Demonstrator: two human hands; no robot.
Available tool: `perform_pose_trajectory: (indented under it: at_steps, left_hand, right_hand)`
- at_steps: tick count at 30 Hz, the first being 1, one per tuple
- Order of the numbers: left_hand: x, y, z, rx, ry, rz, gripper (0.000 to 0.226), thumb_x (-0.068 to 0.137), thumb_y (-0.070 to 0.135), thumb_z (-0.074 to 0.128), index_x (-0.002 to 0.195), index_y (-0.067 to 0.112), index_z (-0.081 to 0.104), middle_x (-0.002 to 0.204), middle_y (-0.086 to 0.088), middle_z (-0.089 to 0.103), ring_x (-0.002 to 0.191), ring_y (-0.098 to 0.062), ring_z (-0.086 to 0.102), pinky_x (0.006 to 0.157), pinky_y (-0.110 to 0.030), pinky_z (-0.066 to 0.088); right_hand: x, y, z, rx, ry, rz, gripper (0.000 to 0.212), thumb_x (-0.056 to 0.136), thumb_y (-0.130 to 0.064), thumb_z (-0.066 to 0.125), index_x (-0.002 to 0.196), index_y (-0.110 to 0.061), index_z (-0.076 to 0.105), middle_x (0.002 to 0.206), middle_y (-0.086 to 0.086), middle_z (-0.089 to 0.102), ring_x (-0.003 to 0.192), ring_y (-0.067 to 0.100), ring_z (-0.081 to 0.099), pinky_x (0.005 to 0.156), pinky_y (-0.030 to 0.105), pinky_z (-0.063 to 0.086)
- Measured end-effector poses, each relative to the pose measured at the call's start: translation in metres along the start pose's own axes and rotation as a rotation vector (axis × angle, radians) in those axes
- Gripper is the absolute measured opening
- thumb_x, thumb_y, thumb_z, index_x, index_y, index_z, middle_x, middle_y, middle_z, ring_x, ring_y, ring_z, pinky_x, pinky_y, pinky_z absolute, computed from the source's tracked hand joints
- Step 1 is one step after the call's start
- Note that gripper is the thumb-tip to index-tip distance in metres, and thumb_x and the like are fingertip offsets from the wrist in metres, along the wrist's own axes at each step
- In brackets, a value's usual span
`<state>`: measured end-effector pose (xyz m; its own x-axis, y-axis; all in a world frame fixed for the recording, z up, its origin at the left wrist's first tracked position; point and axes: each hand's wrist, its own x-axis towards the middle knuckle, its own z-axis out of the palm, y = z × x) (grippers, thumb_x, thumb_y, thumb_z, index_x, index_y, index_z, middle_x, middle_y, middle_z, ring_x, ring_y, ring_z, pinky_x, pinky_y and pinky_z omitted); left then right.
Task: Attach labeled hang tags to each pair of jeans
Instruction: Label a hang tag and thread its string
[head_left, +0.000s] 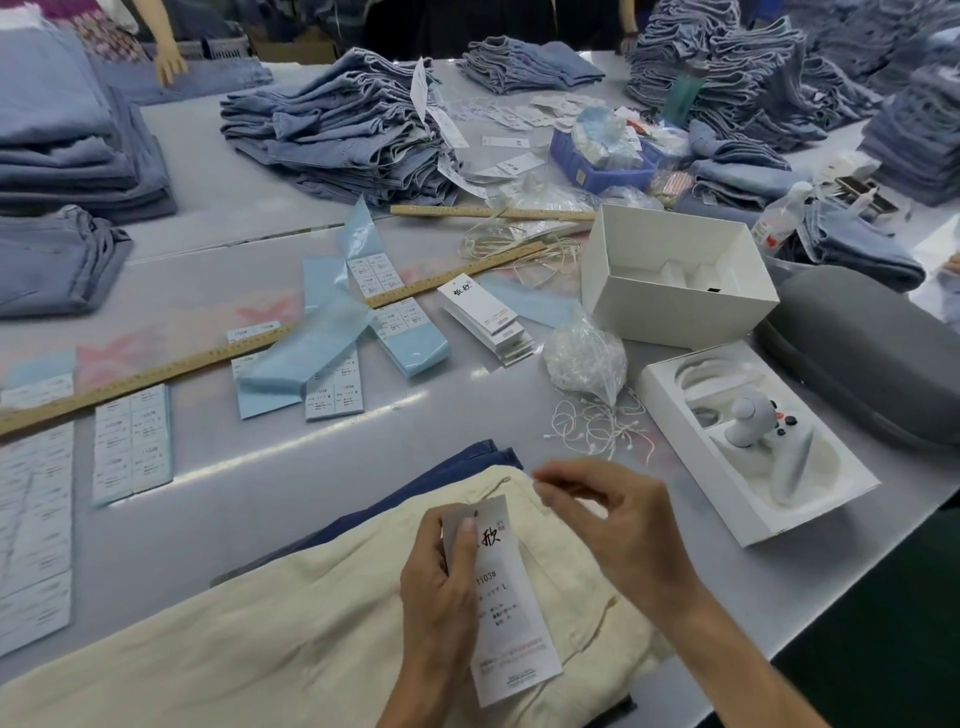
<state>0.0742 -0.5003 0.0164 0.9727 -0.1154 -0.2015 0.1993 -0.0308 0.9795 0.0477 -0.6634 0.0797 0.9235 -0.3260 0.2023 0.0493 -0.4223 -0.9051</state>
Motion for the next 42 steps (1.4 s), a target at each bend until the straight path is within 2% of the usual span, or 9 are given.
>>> perform_pose_trajectory:
  at_steps: [5, 13, 18, 25, 28, 32, 35, 39, 42]
  left_hand:
    - [-0.014, 0.018, 0.003, -0.064, 0.042, 0.033, 0.021, 0.101, 0.019, 0.059, 0.095, 0.034, 0.072, 0.089, 0.006, 0.074, 0.079, -0.013, 0.069, 0.066, -0.023, 0.056]
    - [-0.025, 0.037, 0.000, -0.121, 0.023, 0.050, 0.034, 0.101, 0.008, 0.058, 0.095, 0.035, 0.078, 0.097, 0.004, 0.077, 0.091, -0.016, 0.072, 0.075, -0.023, 0.057]
    - [-0.025, 0.042, -0.002, -0.140, -0.051, 0.042, 0.039, 0.107, 0.018, 0.046, 0.102, 0.041, 0.077, 0.105, 0.005, 0.077, 0.098, -0.015, 0.071, 0.077, -0.029, 0.057]
    - [-0.014, 0.048, -0.025, -0.010, -0.358, 0.035, 0.055, 0.077, 0.012, 0.040, 0.106, 0.039, 0.078, 0.110, 0.010, 0.076, 0.101, -0.007, 0.070, 0.077, -0.022, 0.056]
    - [-0.001, 0.056, -0.042, 0.055, -0.549, -0.086, 0.056, 0.075, 0.014, 0.039, 0.103, 0.040, 0.080, 0.111, 0.012, 0.076, 0.101, -0.007, 0.070, 0.077, -0.029, 0.061]
    - [0.010, 0.066, -0.062, 0.059, -0.833, -0.265, 0.052, 0.083, 0.018, 0.039, 0.117, 0.032, 0.077, 0.133, 0.013, 0.067, 0.126, -0.014, 0.061, 0.090, -0.038, 0.059]
    - [0.008, 0.067, -0.056, 0.137, -0.752, -0.151, 0.043, 0.103, 0.007, 0.045, 0.105, 0.032, 0.080, 0.115, 0.006, 0.075, 0.114, -0.016, 0.067, 0.080, -0.033, 0.061]
    - [-0.001, 0.061, -0.039, 0.369, -0.506, 0.176, 0.029, 0.096, 0.010, 0.065, 0.088, 0.036, 0.077, 0.090, 0.010, 0.076, 0.092, -0.014, 0.073, 0.065, -0.031, 0.060]
    - [-0.007, 0.058, -0.032, 0.310, -0.499, 0.246, 0.022, 0.094, 0.012, 0.070, 0.090, 0.032, 0.077, 0.089, 0.008, 0.076, 0.090, -0.016, 0.073, 0.056, -0.028, 0.060]
  right_hand:
    - [-0.024, -0.007, 0.033, -0.189, 0.050, -0.148, 0.017, 0.084, -0.001, 0.078, 0.091, -0.016, 0.075, 0.088, -0.012, 0.070, 0.084, 0.009, 0.066, 0.076, 0.014, 0.049]
    - [-0.030, -0.006, 0.048, -0.306, 0.091, -0.210, 0.009, 0.091, -0.012, 0.073, 0.095, -0.018, 0.069, 0.092, -0.012, 0.062, 0.084, 0.007, 0.059, 0.075, 0.013, 0.045]
    - [-0.030, -0.006, 0.044, -0.425, 0.059, -0.262, 0.005, 0.093, -0.014, 0.067, 0.096, -0.015, 0.071, 0.093, -0.008, 0.062, 0.084, 0.007, 0.058, 0.076, 0.022, 0.051]
    - [-0.026, -0.014, 0.025, -0.537, -0.031, -0.265, 0.013, 0.087, -0.007, 0.076, 0.091, -0.017, 0.068, 0.089, -0.009, 0.062, 0.082, 0.008, 0.057, 0.077, 0.013, 0.044]
    - [-0.030, -0.017, 0.018, -0.502, -0.057, -0.220, 0.016, 0.087, -0.008, 0.077, 0.087, -0.020, 0.066, 0.085, -0.014, 0.059, 0.079, 0.002, 0.052, 0.074, 0.010, 0.039]
    - [-0.039, -0.019, 0.014, -0.470, -0.070, -0.184, 0.014, 0.086, -0.013, 0.078, 0.087, -0.022, 0.067, 0.083, -0.014, 0.060, 0.077, 0.003, 0.053, 0.069, 0.015, 0.044]
    - [-0.046, -0.019, 0.014, -0.451, -0.078, -0.136, 0.013, 0.086, -0.016, 0.078, 0.086, -0.023, 0.067, 0.083, -0.018, 0.057, 0.077, 0.000, 0.051, 0.069, 0.012, 0.043]
    - [-0.053, -0.023, 0.016, -0.421, -0.079, -0.085, 0.010, 0.088, -0.022, 0.077, 0.086, -0.025, 0.067, 0.082, -0.019, 0.059, 0.075, 0.003, 0.054, 0.066, 0.012, 0.044]
    - [-0.054, -0.023, 0.013, -0.377, -0.037, 0.007, 0.009, 0.088, -0.023, 0.078, 0.085, -0.025, 0.070, 0.080, -0.017, 0.062, 0.076, 0.009, 0.057, 0.065, 0.014, 0.045]
